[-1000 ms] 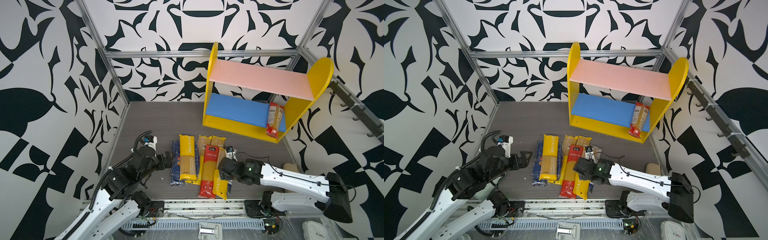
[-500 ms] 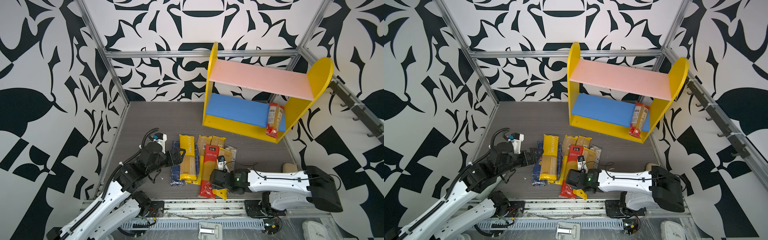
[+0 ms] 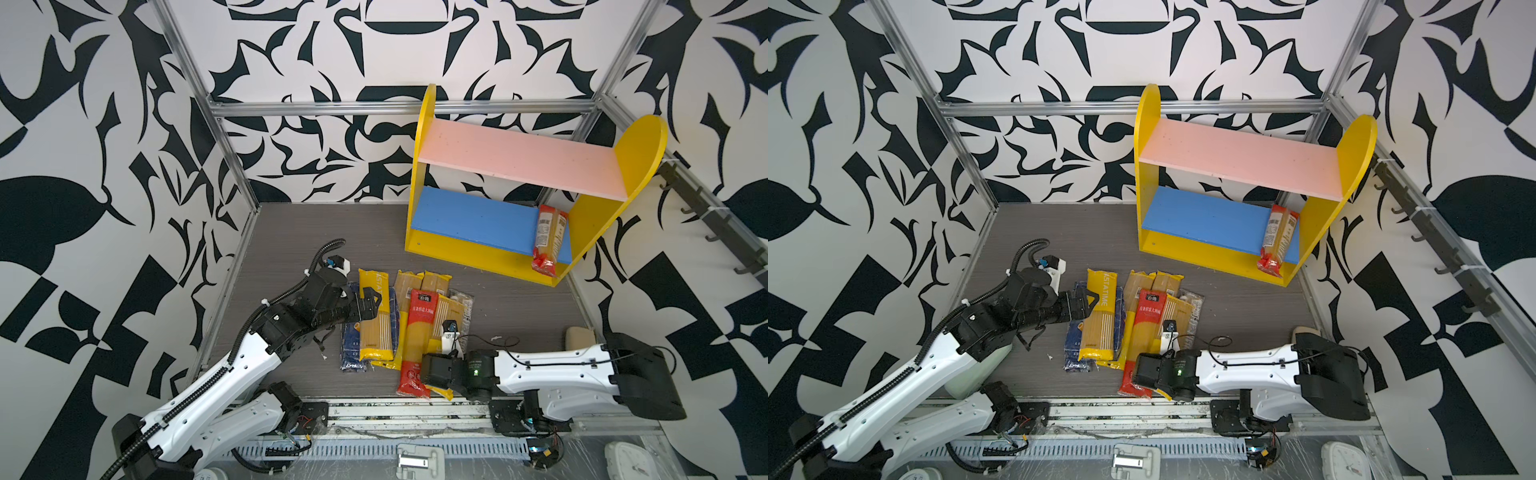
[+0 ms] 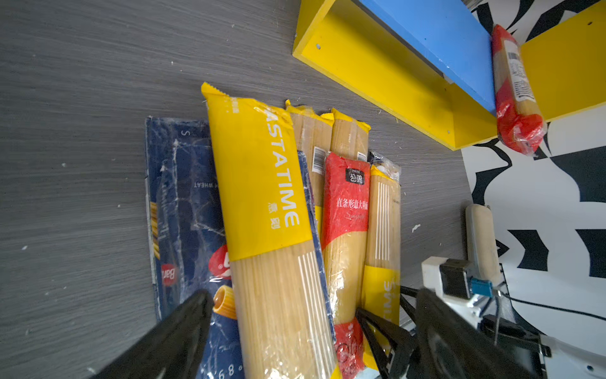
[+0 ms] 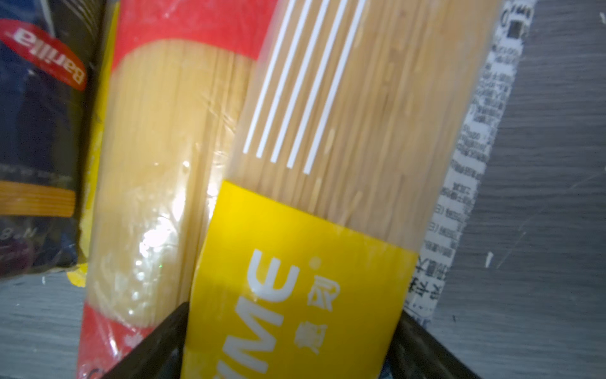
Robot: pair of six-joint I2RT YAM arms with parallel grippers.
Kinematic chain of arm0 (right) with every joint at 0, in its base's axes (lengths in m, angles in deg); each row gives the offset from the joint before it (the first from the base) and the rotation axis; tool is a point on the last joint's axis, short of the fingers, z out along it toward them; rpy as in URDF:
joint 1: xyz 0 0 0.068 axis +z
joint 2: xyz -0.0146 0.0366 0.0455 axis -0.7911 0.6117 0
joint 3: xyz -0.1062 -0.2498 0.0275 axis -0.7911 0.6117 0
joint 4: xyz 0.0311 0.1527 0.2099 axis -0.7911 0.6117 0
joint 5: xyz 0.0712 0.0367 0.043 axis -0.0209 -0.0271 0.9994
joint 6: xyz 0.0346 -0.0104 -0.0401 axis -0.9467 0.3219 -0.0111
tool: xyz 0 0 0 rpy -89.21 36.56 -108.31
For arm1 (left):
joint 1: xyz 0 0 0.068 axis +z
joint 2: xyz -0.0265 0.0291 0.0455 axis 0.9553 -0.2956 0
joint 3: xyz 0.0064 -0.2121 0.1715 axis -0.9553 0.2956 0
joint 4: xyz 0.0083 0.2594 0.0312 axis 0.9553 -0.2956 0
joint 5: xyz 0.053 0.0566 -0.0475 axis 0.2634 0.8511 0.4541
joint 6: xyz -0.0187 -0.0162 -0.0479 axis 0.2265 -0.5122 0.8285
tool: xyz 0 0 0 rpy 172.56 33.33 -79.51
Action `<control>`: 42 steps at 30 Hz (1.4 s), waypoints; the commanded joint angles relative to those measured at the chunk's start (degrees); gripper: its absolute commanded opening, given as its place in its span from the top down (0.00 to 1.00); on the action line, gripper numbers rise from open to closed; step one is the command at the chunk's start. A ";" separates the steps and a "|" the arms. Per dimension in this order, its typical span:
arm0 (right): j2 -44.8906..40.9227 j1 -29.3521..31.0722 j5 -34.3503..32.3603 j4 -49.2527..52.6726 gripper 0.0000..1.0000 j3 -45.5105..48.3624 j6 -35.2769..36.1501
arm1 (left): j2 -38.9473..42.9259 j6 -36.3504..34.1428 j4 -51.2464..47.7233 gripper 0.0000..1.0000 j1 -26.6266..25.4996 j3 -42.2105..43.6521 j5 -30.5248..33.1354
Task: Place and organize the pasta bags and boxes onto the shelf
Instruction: 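Lower the right gripper onto the yellow-banded spaghetti bag and grasp it, then lift the yellow-banded bag upright with the right gripper toward the blue shelf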
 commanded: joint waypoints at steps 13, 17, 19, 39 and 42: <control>-1.05 2.21 1.40 3.51 0.85 0.50 -7.71 | -8.93 -6.11 3.58 0.01 -0.48 -5.60 -0.58; -8.27 2.10 -2.20 8.26 1.00 -0.11 -7.21 | -10.13 -6.73 3.20 0.01 -0.53 -6.85 -0.15; -11.71 1.80 -3.57 9.90 1.00 -0.16 -6.95 | -9.98 -6.89 2.82 0.01 -0.53 -6.90 0.49; -22.07 -10.80 -10.43 25.49 1.00 -15.97 11.13 | -5.53 -8.02 -0.45 0.01 -0.53 -6.54 4.50; -22.61 -15.33 -10.56 26.14 1.00 -18.69 16.07 | -5.77 -8.61 -0.74 0.01 -0.53 -7.08 4.52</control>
